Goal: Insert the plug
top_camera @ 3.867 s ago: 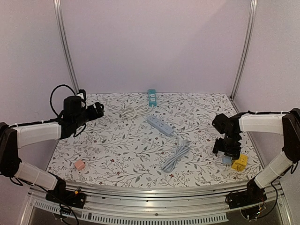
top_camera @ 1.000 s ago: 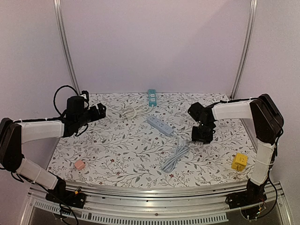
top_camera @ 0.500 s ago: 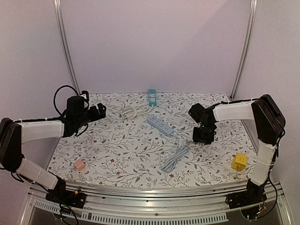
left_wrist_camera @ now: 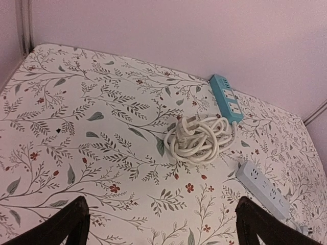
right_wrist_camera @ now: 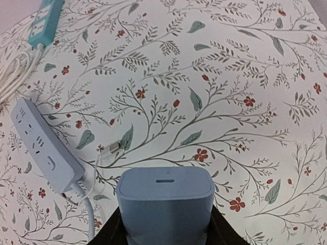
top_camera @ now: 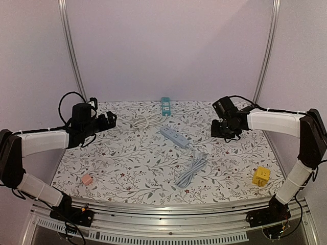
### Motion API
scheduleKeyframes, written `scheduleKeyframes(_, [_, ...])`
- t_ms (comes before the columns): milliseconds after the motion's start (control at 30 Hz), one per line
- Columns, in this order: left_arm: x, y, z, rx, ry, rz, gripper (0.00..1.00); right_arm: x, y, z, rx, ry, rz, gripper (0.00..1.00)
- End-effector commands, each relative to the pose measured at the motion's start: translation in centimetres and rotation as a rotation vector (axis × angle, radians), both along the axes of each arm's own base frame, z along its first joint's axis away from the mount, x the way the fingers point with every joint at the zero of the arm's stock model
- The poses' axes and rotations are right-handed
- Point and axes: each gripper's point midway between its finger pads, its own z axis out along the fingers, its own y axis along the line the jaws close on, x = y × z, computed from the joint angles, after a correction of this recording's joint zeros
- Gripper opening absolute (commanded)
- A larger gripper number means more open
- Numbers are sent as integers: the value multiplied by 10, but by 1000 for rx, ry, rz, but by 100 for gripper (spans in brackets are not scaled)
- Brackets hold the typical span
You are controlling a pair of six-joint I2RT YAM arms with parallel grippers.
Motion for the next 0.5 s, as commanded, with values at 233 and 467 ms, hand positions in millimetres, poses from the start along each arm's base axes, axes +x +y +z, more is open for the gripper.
scheduleKeyframes(233, [-13, -27, 52, -156, -33, -138, 99, 24, 84, 126, 190, -592, 426, 0])
scheduleKeyframes(467, [-22, -35, 61, -190, -11, -187, 99, -5, 155, 153, 98, -769, 740, 0])
